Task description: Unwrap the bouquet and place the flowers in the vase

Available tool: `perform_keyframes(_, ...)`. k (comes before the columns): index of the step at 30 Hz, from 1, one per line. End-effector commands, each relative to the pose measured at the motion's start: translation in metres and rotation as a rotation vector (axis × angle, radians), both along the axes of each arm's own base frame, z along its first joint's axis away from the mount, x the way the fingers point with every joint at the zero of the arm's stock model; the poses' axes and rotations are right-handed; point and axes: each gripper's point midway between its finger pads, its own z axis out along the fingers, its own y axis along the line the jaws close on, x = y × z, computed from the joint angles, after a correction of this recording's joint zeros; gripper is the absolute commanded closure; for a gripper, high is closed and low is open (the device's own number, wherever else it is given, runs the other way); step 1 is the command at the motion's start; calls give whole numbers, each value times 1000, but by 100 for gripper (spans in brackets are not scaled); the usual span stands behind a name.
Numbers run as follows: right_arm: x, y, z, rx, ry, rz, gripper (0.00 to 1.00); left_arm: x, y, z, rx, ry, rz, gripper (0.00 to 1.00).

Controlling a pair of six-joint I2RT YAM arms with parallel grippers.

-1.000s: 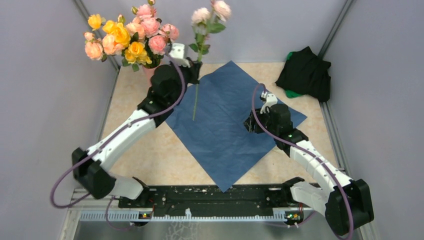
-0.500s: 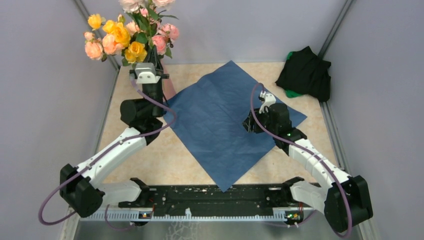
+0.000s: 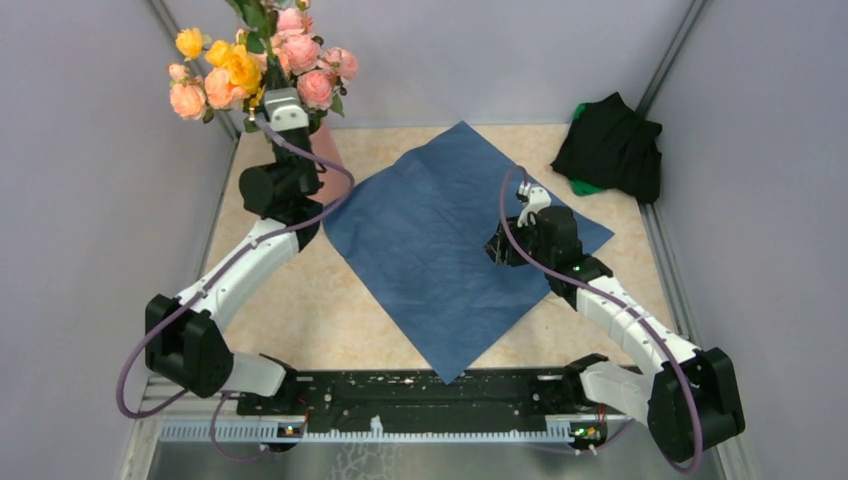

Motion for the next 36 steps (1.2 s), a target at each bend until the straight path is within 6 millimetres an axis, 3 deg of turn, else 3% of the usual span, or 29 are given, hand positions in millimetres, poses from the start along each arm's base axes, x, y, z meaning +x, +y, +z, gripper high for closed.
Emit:
perform_keyframes(1,6,4,10,15,-45,8,49,4,18,35,-58,-73,-45,100)
perform_keyframes(6,6,4,10,14,-45,9,49,15,19,46,-57,-48,-81,100)
perform_keyframes(14,4,1,10,9,-48,-1,49,29,4,47,-75,2,-175,100)
perform_keyframes(20,4,1,10,8,-49,1,49,47,-1,36,-67,13,-168,100)
perform_keyframes(28,3,0,9,1,-47,-1,49,73,8,14,-67,39,-181,100)
perform_keyframes(36,5,-1,7,-8,-43,-5,49,78,8,20,-48,34,-186,100)
